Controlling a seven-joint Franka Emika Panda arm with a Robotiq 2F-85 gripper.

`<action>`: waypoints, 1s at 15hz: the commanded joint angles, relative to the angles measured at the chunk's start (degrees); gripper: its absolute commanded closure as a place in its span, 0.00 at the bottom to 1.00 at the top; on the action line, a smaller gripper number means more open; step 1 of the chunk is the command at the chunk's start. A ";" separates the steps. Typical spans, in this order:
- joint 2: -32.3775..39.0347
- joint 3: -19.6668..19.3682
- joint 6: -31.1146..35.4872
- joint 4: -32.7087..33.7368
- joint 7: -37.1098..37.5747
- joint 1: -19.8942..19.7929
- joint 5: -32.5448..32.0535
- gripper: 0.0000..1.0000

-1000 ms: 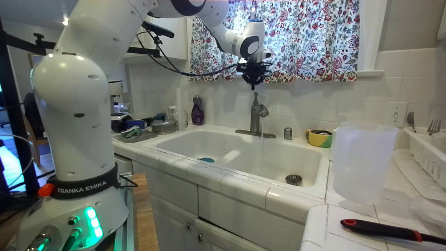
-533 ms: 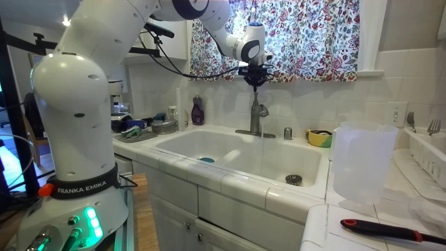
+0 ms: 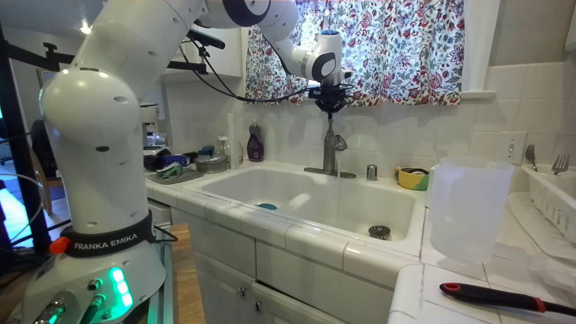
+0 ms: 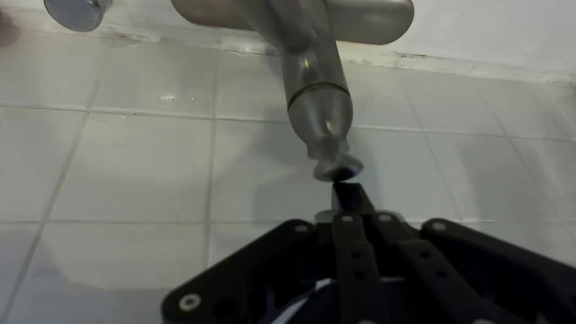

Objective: Push the faucet handle downwards.

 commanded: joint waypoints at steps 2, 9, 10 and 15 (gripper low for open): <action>1.37 -0.87 -2.41 2.18 1.81 0.40 -3.44 1.00; 1.62 -1.44 -6.75 2.63 1.94 0.31 -5.51 1.00; 1.63 -1.20 -6.21 2.82 1.90 0.17 -5.05 1.00; -0.78 0.96 -1.52 1.22 1.44 -1.96 -1.37 1.00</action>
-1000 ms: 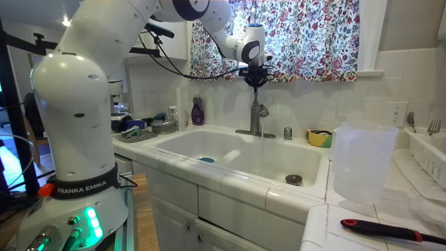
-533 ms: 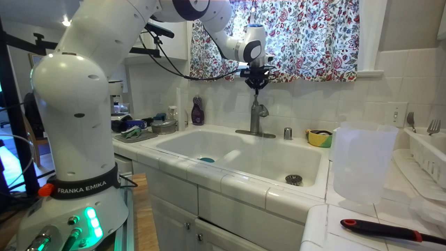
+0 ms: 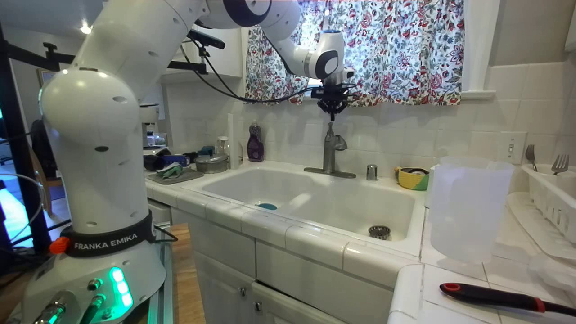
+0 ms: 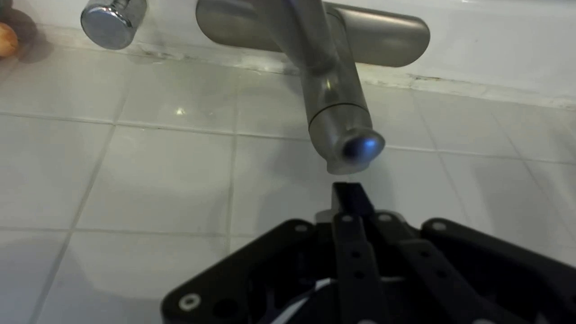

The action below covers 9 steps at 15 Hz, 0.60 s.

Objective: Push the faucet handle downwards.

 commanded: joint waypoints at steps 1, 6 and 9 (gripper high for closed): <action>-1.91 0.96 1.60 -0.49 1.35 -1.60 1.41 1.00; -8.89 -4.83 -4.48 -5.28 7.82 -1.20 -3.93 0.67; -14.28 -5.84 -13.39 -8.29 8.56 -2.63 -3.77 0.46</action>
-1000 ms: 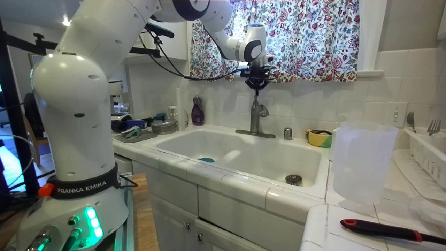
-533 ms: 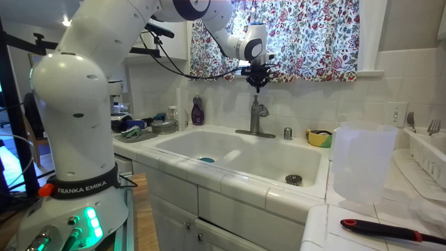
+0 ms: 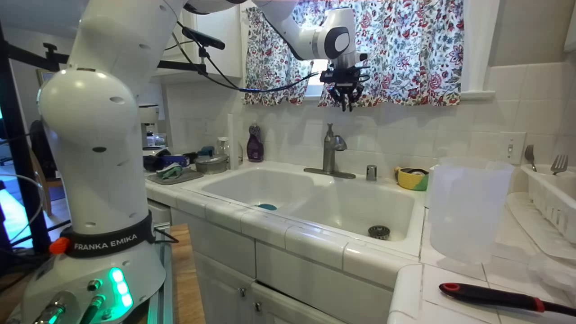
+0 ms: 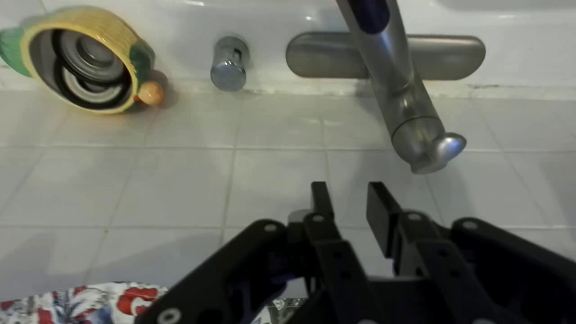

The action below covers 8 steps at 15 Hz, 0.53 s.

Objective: Push the faucet handle downwards.

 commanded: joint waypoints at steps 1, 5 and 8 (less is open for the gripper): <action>-8.35 -0.76 -9.18 -6.49 2.03 -1.70 -0.45 0.39; -14.74 -1.99 -17.84 -11.64 2.74 -2.96 -1.17 0.12; -19.42 -2.68 -21.49 -16.63 3.04 -3.75 -0.80 0.00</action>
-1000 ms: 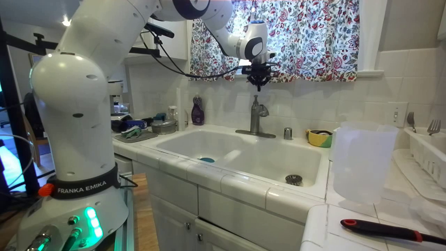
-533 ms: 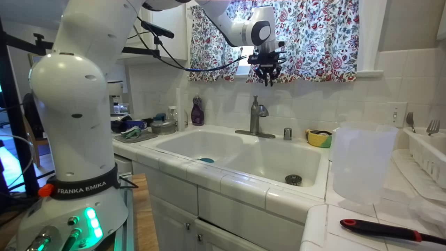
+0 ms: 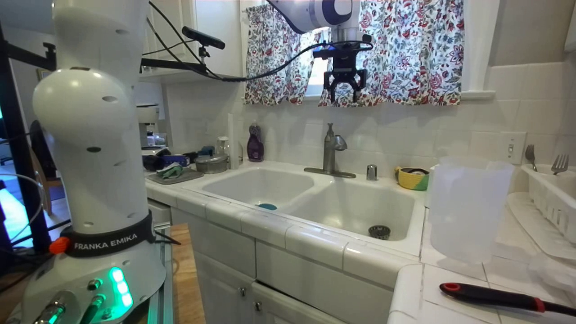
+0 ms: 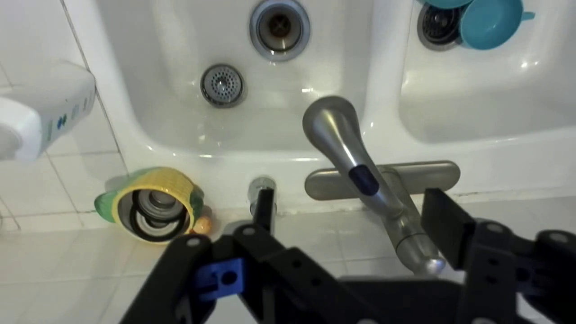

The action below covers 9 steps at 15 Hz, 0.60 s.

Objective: Push the faucet handle downwards.

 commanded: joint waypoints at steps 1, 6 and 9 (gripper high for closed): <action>-7.32 -0.52 -3.17 -8.66 1.56 -0.78 -0.58 0.00; -7.54 -0.71 -5.09 -9.94 0.36 -0.93 -0.02 0.00; -8.72 -0.73 -5.20 -12.72 0.35 -0.90 -0.01 0.00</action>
